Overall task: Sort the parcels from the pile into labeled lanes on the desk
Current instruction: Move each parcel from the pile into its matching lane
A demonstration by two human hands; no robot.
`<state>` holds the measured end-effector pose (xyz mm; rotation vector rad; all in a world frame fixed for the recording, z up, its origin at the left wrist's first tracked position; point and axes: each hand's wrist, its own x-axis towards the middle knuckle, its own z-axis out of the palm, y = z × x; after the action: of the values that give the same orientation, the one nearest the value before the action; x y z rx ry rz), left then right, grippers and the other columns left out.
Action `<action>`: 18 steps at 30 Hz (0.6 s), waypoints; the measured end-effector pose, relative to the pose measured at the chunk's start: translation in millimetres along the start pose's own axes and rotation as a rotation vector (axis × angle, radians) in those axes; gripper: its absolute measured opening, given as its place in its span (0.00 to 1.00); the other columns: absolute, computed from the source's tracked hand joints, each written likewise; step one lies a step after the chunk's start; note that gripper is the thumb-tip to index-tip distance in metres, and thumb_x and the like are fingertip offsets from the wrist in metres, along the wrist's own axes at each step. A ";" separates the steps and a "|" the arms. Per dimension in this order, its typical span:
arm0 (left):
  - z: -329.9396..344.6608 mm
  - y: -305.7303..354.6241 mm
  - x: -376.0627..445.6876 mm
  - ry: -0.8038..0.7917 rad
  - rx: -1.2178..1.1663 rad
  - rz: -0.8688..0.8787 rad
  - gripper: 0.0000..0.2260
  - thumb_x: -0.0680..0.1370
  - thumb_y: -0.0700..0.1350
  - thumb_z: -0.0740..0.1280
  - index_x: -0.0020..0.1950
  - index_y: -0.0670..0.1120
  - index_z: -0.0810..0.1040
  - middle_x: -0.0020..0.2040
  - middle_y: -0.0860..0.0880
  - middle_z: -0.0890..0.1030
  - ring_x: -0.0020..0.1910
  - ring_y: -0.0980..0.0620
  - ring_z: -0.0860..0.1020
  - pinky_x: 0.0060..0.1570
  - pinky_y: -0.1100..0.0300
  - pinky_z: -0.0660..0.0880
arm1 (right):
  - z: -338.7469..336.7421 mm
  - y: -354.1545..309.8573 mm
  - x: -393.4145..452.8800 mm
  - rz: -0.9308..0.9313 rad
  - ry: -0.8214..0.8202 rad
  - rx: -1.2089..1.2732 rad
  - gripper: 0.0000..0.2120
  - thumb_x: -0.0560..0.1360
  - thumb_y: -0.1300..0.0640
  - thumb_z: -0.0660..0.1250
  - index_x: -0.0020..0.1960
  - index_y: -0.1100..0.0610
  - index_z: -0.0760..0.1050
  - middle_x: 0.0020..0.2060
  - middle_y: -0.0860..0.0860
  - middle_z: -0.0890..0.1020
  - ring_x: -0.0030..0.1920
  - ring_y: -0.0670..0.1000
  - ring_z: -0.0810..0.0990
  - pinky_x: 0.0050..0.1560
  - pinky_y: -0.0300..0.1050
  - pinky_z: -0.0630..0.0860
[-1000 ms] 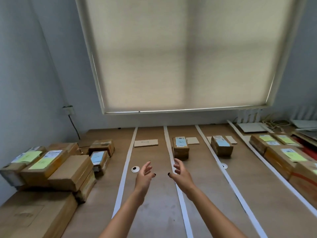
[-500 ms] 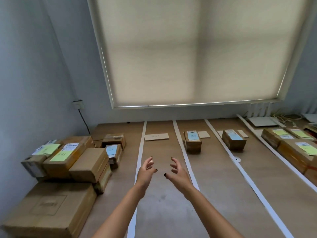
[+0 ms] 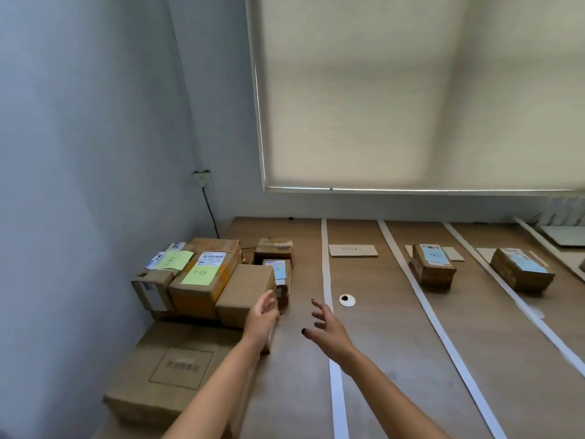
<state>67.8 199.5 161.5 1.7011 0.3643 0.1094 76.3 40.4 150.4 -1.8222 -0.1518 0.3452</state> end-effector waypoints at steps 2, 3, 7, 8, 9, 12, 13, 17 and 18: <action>-37.0 -6.5 16.1 -0.002 0.018 0.008 0.23 0.79 0.36 0.59 0.73 0.48 0.64 0.70 0.45 0.69 0.69 0.47 0.67 0.63 0.56 0.68 | 33.1 -10.3 13.3 0.001 -0.017 -0.007 0.31 0.73 0.62 0.67 0.72 0.50 0.60 0.67 0.55 0.68 0.66 0.54 0.68 0.62 0.46 0.71; -53.8 -10.1 23.4 -0.001 0.021 0.007 0.23 0.79 0.36 0.59 0.73 0.48 0.64 0.70 0.45 0.69 0.69 0.47 0.67 0.63 0.57 0.68 | 48.0 -15.4 18.9 0.008 -0.020 -0.007 0.31 0.73 0.62 0.67 0.72 0.50 0.59 0.67 0.55 0.68 0.66 0.54 0.69 0.63 0.47 0.71; -101.5 -24.0 43.4 -0.008 0.000 -0.022 0.24 0.78 0.33 0.60 0.73 0.46 0.64 0.69 0.43 0.69 0.69 0.46 0.68 0.62 0.56 0.68 | 93.7 -27.4 35.8 0.027 -0.036 0.039 0.32 0.74 0.62 0.68 0.73 0.53 0.58 0.67 0.54 0.70 0.62 0.51 0.71 0.58 0.42 0.73; -109.1 -26.7 46.3 -0.012 -0.006 -0.026 0.24 0.78 0.32 0.60 0.72 0.46 0.64 0.69 0.43 0.69 0.69 0.46 0.68 0.63 0.55 0.68 | 102.0 -29.0 39.5 0.036 -0.044 0.043 0.32 0.74 0.63 0.67 0.74 0.53 0.57 0.67 0.54 0.70 0.63 0.51 0.70 0.57 0.41 0.73; -115.8 -29.3 48.9 -0.014 -0.009 -0.029 0.24 0.78 0.32 0.60 0.72 0.45 0.64 0.69 0.43 0.69 0.69 0.46 0.68 0.64 0.54 0.68 | 109.3 -30.4 43.6 0.043 -0.052 0.046 0.32 0.75 0.64 0.66 0.74 0.53 0.56 0.67 0.54 0.69 0.64 0.52 0.70 0.56 0.39 0.74; -137.2 -34.1 57.2 -0.008 -0.016 -0.032 0.24 0.78 0.32 0.60 0.72 0.45 0.64 0.69 0.43 0.70 0.68 0.46 0.68 0.64 0.54 0.69 | 128.1 -38.3 59.6 0.044 -0.055 0.033 0.32 0.75 0.65 0.64 0.75 0.52 0.55 0.69 0.55 0.68 0.62 0.49 0.70 0.48 0.32 0.75; -145.6 -34.3 60.9 0.003 -0.019 -0.030 0.24 0.78 0.32 0.60 0.72 0.46 0.65 0.69 0.43 0.70 0.68 0.46 0.68 0.63 0.55 0.69 | 133.7 -42.8 65.3 0.041 -0.042 0.009 0.32 0.75 0.65 0.64 0.75 0.52 0.55 0.69 0.55 0.67 0.64 0.50 0.69 0.52 0.36 0.76; -183.0 -32.1 78.7 0.105 -0.017 -0.007 0.22 0.78 0.34 0.60 0.72 0.49 0.66 0.67 0.46 0.72 0.66 0.49 0.69 0.63 0.55 0.67 | 156.1 -62.4 91.1 -0.016 0.023 -0.109 0.31 0.75 0.61 0.65 0.74 0.48 0.57 0.71 0.53 0.66 0.68 0.53 0.67 0.65 0.50 0.71; -191.8 -30.8 83.5 0.133 -0.024 0.004 0.22 0.78 0.35 0.60 0.71 0.49 0.66 0.66 0.47 0.72 0.65 0.50 0.69 0.64 0.55 0.67 | 162.0 -68.0 98.6 -0.039 0.041 -0.136 0.31 0.75 0.60 0.66 0.74 0.48 0.58 0.70 0.53 0.66 0.68 0.52 0.68 0.64 0.49 0.71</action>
<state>88.0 409.7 152.2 1.6754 0.4569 0.2291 124.3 235.9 161.0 -1.9562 -0.1859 0.2755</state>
